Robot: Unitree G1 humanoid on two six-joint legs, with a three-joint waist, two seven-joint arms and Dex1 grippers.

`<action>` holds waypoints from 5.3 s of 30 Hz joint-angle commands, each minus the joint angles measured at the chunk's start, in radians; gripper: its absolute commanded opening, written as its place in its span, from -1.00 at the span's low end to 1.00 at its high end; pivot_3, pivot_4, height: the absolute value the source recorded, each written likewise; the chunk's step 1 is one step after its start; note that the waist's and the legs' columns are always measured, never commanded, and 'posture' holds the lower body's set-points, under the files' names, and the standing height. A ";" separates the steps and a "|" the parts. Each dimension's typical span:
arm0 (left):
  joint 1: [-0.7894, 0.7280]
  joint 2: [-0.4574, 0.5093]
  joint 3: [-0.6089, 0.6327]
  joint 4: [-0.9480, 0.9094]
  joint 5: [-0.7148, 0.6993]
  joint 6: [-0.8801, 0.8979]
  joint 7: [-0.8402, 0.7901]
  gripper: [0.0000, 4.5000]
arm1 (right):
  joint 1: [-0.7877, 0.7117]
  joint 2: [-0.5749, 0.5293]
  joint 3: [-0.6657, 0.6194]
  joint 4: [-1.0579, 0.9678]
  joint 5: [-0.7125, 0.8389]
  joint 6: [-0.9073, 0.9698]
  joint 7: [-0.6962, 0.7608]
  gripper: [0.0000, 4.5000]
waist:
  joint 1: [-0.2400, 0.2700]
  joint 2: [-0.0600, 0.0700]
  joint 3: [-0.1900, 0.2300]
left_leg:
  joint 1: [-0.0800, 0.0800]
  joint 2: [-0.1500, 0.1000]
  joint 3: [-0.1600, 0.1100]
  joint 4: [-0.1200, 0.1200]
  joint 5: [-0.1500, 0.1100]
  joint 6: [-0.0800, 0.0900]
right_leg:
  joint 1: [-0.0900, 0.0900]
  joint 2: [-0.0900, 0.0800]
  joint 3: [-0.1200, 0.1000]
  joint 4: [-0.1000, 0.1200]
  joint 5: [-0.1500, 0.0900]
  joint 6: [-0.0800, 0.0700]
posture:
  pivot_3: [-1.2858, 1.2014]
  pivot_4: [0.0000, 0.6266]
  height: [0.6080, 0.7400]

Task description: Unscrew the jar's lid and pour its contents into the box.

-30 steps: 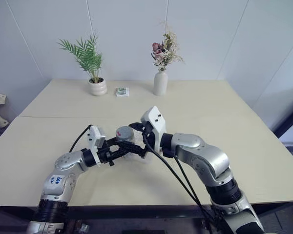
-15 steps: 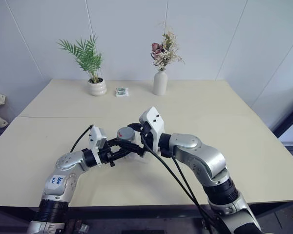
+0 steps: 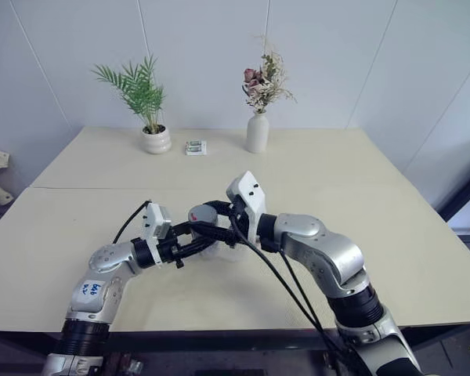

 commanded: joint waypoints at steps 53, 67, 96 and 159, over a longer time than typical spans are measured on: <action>-0.091 0.043 -0.026 -0.043 -0.073 0.085 -0.307 -0.11 | -0.112 -0.121 -0.023 0.133 0.083 -0.245 0.547 0.97 | -0.001 0.001 0.000 | 0.000 0.001 -0.001 0.005 0.000 0.000 | 0.000 0.002 0.000 0.006 0.000 0.000 | 0.03 -0.52 1.00; -0.090 0.040 -0.045 -0.023 -0.055 0.031 -0.303 -0.11 | -0.127 -0.097 -0.037 0.127 0.097 -0.142 0.412 0.97 | -0.001 0.001 0.000 | 0.000 0.001 -0.001 0.006 0.000 0.000 | 0.000 0.002 0.001 0.006 0.000 0.000 | 0.03 -0.52 1.00; -0.076 0.040 -0.022 -0.009 -0.052 0.004 -0.292 -0.11 | -0.034 -0.335 -0.197 0.313 0.065 -0.219 0.416 0.97 | -0.005 0.001 0.000 | 0.000 0.000 0.000 0.005 0.000 0.000 | 0.000 0.001 0.001 0.005 0.000 0.000 | 0.03 -0.52 1.00; -0.092 0.022 -0.038 0.008 -0.037 -0.009 -0.251 -0.11 | -0.054 -0.203 -0.092 0.054 0.133 -0.003 0.158 0.97 | -0.001 0.001 0.001 | 0.000 0.002 -0.001 0.005 0.000 0.000 | 0.000 0.002 0.001 0.006 0.000 -0.001 | 0.03 -0.52 1.00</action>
